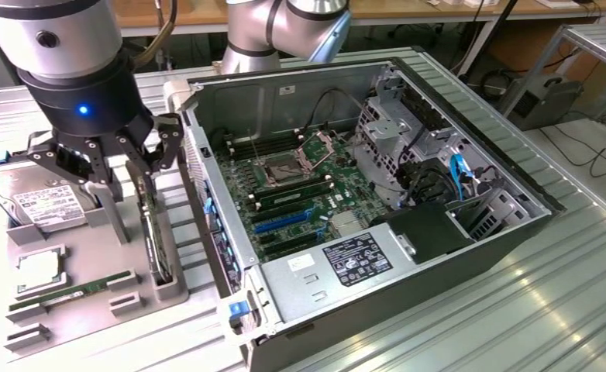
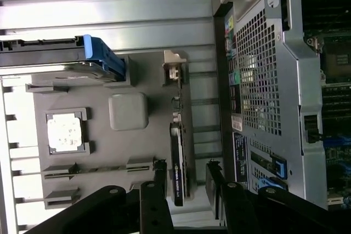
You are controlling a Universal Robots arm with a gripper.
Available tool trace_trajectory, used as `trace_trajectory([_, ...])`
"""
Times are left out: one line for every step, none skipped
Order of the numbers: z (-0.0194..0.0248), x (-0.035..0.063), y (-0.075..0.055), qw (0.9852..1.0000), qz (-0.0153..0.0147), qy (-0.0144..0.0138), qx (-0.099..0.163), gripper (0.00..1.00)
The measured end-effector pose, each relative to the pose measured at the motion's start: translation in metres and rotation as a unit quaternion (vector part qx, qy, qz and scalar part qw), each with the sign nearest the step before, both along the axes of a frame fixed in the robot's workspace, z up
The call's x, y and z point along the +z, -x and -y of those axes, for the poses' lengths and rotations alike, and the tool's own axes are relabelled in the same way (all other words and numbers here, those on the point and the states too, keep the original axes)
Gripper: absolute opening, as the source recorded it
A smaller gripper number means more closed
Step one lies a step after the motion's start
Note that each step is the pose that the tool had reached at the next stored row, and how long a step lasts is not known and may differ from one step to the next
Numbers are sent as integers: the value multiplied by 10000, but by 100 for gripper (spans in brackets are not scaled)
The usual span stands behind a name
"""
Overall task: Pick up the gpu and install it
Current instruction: 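Pick up the gpu and move the gpu toward the slot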
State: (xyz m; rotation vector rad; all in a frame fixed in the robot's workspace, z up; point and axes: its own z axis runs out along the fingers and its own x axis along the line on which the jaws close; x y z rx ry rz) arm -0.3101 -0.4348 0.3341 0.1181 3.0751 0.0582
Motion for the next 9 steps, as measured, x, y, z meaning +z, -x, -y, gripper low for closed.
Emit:
trace_trajectory([0, -21, 5, 10000, 6, 0, -3, 42])
trace_trajectory([0, -36, 8, 10000, 9, -1, -5, 42])
trace_trajectory([0, -54, 12, 10000, 13, -1, -6, 42])
trace_trajectory([0, -70, 16, 10000, 16, -1, -8, 42])
trace_trajectory([0, -86, 19, 10000, 20, 0, -9, 42])
trace_trajectory([0, -104, 24, 10000, 22, 0, -11, 42])
trace_trajectory([0, -123, 29, 10000, 23, -1, -13, 42])
trace_trajectory([0, -141, 34, 10000, 24, 0, -14, 42])
trace_trajectory([0, -158, 39, 10000, 24, 0, -16, 42])
